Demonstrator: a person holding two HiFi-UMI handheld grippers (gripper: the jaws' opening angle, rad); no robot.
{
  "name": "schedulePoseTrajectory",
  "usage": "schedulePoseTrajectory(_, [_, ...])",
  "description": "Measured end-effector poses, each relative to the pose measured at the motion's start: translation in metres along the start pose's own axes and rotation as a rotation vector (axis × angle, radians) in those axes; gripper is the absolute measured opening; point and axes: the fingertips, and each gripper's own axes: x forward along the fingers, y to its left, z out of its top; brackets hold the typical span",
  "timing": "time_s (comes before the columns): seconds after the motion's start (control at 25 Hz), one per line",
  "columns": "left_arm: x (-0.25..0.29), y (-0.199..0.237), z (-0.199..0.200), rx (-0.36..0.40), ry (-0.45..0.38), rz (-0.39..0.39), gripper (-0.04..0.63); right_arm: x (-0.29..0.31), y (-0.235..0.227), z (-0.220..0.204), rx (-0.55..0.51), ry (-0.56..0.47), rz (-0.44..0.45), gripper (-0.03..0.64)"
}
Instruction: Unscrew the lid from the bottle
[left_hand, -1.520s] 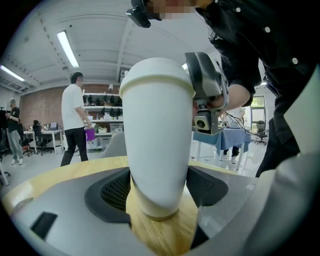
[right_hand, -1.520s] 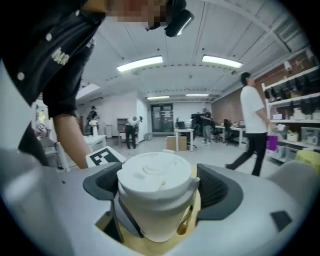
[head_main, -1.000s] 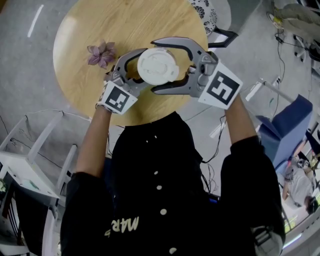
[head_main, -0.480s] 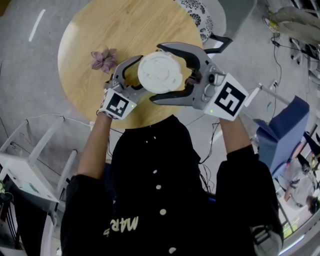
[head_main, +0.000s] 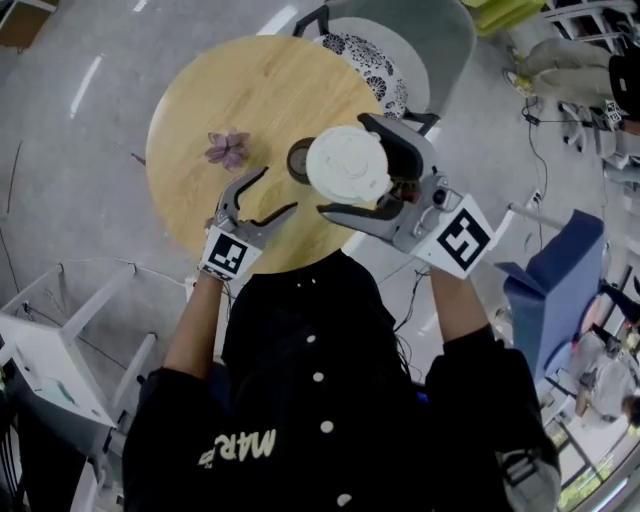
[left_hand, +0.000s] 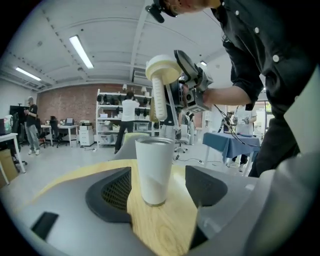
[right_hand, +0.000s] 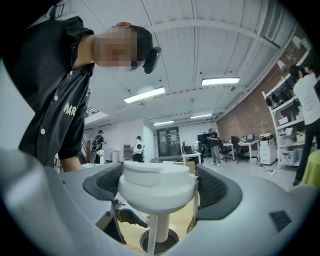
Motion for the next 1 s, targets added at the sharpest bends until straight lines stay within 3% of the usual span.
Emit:
schedulePoseTrajectory(0.2, [-0.052,0.005,0.065,-0.037,-0.083,0.127,0.146,-0.025,-0.002,0.02,0.013,0.003,-0.173,0.468])
schedulePoseTrajectory(0.4, [-0.098,0.017,0.121,0.02,-0.118,0.245,0.011,-0.053,-0.002,0.038,0.013,-0.047,-0.305,0.468])
schedulePoseTrajectory(0.56, [-0.125,0.035,0.155,0.007,-0.126,0.377,0.005,-0.076,-0.001,0.046,0.022,-0.082,-0.409,0.468])
schedulePoseTrajectory(0.72, [-0.152,0.052,0.196,-0.054,-0.209,0.496,0.005,-0.1,0.003,0.063,0.012,-0.113,-0.488,0.468])
schedulePoseTrajectory(1.0, [-0.198,0.056,0.246,-0.051,-0.299,0.614,0.005,-0.134,0.005,0.09,-0.032,-0.153,-0.583,0.468])
